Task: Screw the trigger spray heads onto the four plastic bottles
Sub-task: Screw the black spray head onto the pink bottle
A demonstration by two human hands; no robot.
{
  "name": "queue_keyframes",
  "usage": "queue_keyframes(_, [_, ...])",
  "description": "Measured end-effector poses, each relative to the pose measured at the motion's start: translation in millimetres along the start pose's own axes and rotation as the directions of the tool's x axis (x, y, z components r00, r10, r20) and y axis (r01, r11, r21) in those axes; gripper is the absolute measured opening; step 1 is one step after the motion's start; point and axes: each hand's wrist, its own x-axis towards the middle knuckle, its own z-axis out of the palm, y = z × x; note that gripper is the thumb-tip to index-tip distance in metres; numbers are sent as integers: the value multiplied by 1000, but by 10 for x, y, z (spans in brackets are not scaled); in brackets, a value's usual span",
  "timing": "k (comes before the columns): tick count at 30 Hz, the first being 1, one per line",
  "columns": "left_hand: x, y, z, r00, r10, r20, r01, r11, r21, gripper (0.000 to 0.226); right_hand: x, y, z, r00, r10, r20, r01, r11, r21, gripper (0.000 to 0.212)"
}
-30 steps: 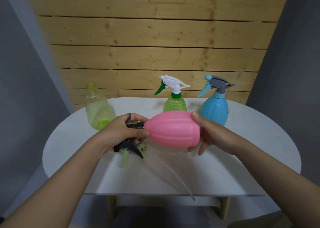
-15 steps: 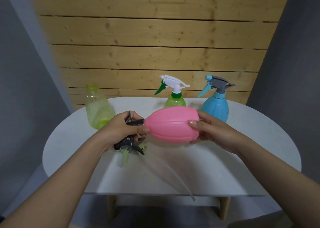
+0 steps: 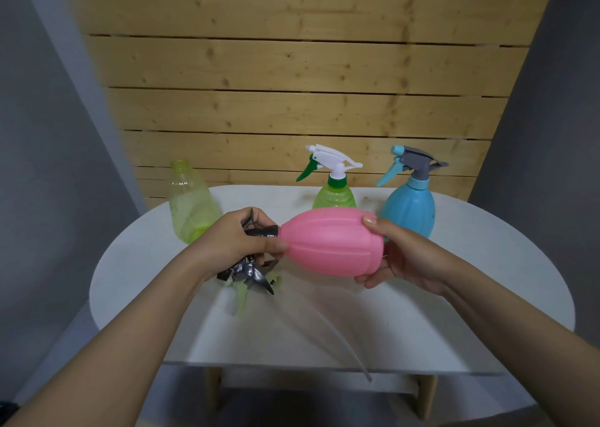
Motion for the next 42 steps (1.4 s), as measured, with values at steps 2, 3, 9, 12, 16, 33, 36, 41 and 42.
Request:
queue_keyframes(2, [20, 28, -41, 999, -14, 32, 19, 989, -144, 41, 9, -11, 7, 1000, 1, -9, -1, 997, 72, 66])
queue_keyframes(3, [34, 51, -66, 999, -19, 46, 30, 965, -260, 39, 16, -17, 11, 1000, -6, -21, 8, 991, 131, 67])
queue_keyframes(9, [58, 153, 2, 1000, 10, -9, -14, 682, -731, 62, 65, 22, 213, 990, -143, -16, 132, 858, 496, 62])
queue_keyframes(12, [48, 171, 105, 999, 20, -33, -36, 776, -630, 56, 106, 64, 406, 979, -204, 21, 159, 818, 553, 60])
queue_keyframes(16, [25, 179, 212, 998, -19, -52, -4, 915, -403, 78, 205, 46, 620, 973, -221, -71, 230, 875, 426, 76])
queue_keyframes(33, [500, -317, 11, 914, -56, -402, 109, 988, 110, 88, 464, -7, 650, 951, -74, -299, 57, 996, -64, 35])
queue_keyframes(36, [590, -401, 22, 917, -59, -394, 112, 987, 113, 87, 494, 9, 671, 955, -44, -294, 24, 997, -71, 33])
queue_keyframes(41, [672, -448, 14, 928, -61, -368, 92, 993, 68, 88, 533, 50, 700, 964, -7, -264, -14, 997, -76, 32])
queue_keyframes(42, [675, -453, 24, 930, -56, -363, 83, 995, 59, 89, 541, 54, 703, 965, -1, -262, -20, 997, -78, 32])
